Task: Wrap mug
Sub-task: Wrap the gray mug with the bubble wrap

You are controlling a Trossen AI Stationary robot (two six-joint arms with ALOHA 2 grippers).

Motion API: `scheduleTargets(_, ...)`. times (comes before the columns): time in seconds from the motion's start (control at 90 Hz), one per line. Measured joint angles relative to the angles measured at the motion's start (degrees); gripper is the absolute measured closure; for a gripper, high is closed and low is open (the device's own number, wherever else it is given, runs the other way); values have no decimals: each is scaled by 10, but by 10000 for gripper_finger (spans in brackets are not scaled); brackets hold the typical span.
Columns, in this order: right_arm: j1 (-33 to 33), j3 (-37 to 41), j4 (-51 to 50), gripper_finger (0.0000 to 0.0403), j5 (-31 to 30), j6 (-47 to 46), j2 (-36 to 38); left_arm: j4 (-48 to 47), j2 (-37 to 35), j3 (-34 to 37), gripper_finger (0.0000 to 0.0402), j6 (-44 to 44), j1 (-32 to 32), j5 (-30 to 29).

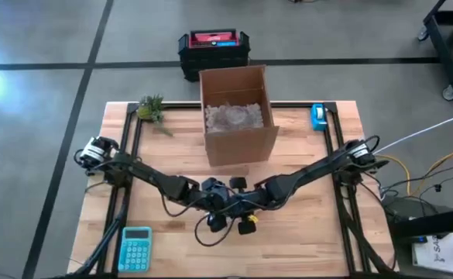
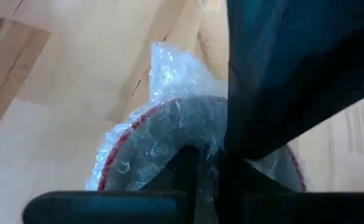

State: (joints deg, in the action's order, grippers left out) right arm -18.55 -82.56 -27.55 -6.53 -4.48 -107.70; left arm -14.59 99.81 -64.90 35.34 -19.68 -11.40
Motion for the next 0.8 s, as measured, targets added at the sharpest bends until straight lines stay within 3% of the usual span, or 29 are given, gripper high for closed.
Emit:
scheduleTargets(0.578, -6, 1, -10, 401, 10, 0, -4, -53, -160, 2, 380, -32, -10, 19)
scheduleTargets(0.7, -6, 1, -10, 401, 10, 0, -4, -92, -204, 1, 380, -10, -31, 19)
scheduleTargets(0.8, -6, 1, -9, 401, 8, 0, -4, -179, -224, 1, 380, 38, -58, 13)
